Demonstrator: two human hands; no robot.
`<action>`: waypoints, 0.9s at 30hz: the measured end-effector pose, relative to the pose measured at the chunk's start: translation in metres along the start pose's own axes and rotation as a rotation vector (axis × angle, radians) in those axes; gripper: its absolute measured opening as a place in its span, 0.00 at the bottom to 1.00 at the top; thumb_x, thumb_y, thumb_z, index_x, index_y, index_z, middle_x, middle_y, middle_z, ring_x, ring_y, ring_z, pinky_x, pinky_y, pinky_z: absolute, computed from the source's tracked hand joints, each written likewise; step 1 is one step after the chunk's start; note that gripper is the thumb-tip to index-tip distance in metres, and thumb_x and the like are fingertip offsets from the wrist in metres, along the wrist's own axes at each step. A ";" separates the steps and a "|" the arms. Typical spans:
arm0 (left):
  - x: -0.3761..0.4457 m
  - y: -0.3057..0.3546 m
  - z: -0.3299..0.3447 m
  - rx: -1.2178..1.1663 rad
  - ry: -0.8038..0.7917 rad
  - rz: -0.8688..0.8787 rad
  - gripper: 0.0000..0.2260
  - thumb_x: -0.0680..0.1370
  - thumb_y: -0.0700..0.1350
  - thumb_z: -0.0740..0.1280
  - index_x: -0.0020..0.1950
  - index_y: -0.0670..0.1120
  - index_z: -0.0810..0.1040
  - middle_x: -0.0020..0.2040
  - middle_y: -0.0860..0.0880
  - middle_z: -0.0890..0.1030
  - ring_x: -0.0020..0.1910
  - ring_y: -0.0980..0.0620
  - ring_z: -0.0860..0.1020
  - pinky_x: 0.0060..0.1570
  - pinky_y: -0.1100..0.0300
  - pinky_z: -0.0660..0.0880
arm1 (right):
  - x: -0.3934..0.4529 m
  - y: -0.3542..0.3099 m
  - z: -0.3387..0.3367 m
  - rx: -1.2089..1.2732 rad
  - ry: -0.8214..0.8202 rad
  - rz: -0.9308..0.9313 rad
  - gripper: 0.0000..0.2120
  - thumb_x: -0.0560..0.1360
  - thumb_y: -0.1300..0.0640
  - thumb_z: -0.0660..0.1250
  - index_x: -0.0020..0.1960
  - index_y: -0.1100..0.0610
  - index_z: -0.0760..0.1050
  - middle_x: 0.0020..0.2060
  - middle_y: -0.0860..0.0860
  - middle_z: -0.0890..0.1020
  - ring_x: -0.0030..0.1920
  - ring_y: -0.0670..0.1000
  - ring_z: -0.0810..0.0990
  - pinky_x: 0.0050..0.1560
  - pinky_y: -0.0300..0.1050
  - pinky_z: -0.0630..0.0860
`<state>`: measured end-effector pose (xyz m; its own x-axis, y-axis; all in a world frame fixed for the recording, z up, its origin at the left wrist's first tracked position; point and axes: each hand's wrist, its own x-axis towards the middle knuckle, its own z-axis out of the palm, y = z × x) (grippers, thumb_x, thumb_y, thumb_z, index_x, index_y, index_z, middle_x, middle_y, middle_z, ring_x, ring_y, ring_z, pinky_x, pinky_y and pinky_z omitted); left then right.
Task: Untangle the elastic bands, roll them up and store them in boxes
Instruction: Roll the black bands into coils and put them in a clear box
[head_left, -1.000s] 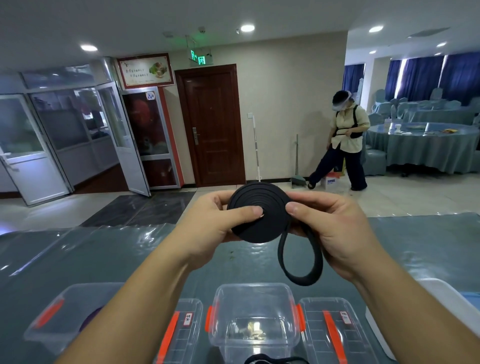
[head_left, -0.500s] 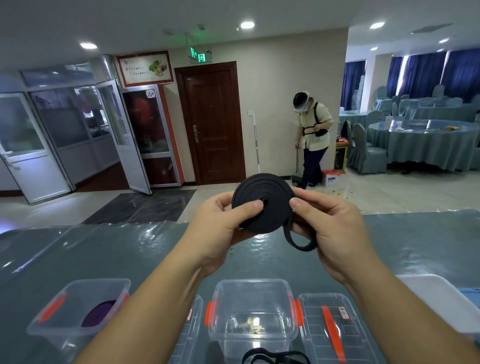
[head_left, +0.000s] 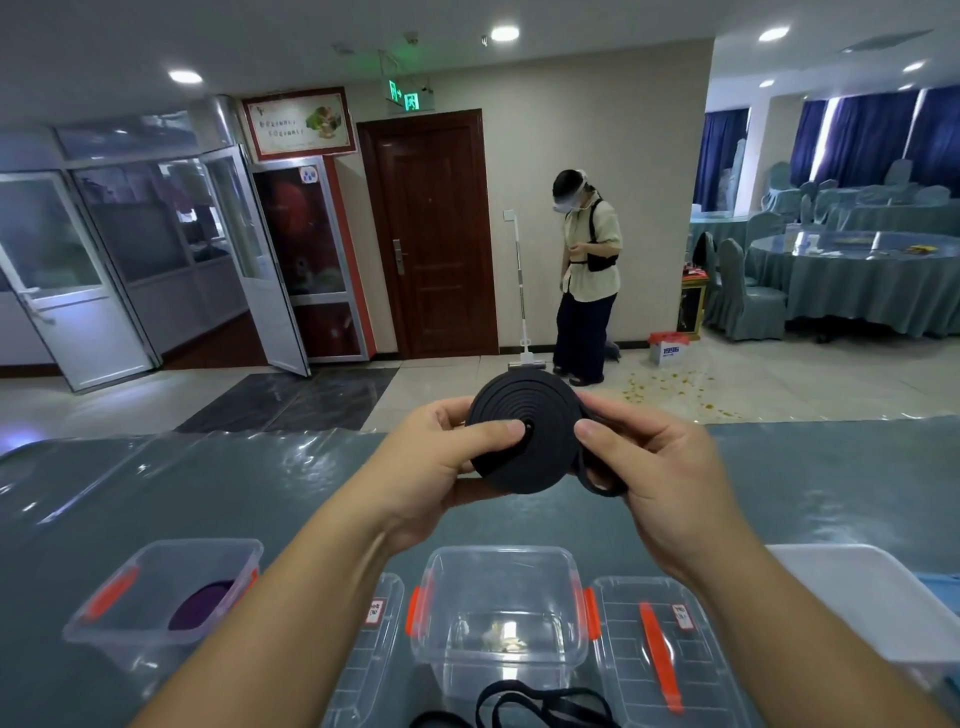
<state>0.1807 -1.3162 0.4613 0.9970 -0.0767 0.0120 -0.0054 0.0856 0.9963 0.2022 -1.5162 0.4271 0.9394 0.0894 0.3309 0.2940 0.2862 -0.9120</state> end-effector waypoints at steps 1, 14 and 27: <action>0.000 0.001 0.000 0.015 -0.001 0.001 0.13 0.77 0.39 0.73 0.61 0.42 0.84 0.55 0.42 0.87 0.51 0.48 0.85 0.54 0.48 0.84 | 0.000 0.002 -0.002 -0.001 -0.006 0.008 0.14 0.80 0.65 0.67 0.63 0.57 0.84 0.51 0.53 0.89 0.53 0.50 0.87 0.62 0.58 0.81; 0.011 -0.031 0.040 -0.219 0.150 0.051 0.16 0.77 0.37 0.74 0.65 0.38 0.80 0.56 0.39 0.87 0.52 0.46 0.86 0.55 0.49 0.84 | -0.010 0.012 -0.015 0.185 0.139 0.046 0.12 0.79 0.66 0.67 0.61 0.60 0.83 0.52 0.54 0.89 0.55 0.53 0.88 0.53 0.47 0.85; 0.011 -0.075 0.066 -0.252 0.259 -0.016 0.14 0.77 0.37 0.74 0.62 0.39 0.82 0.53 0.42 0.88 0.50 0.49 0.87 0.47 0.58 0.83 | -0.023 0.040 -0.039 0.290 0.165 0.206 0.11 0.83 0.65 0.62 0.61 0.62 0.82 0.54 0.56 0.88 0.56 0.52 0.87 0.56 0.42 0.83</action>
<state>0.1868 -1.3889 0.3920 0.9836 0.1712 -0.0577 -0.0023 0.3314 0.9435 0.1993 -1.5443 0.3733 0.9962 0.0250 0.0829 0.0564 0.5385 -0.8408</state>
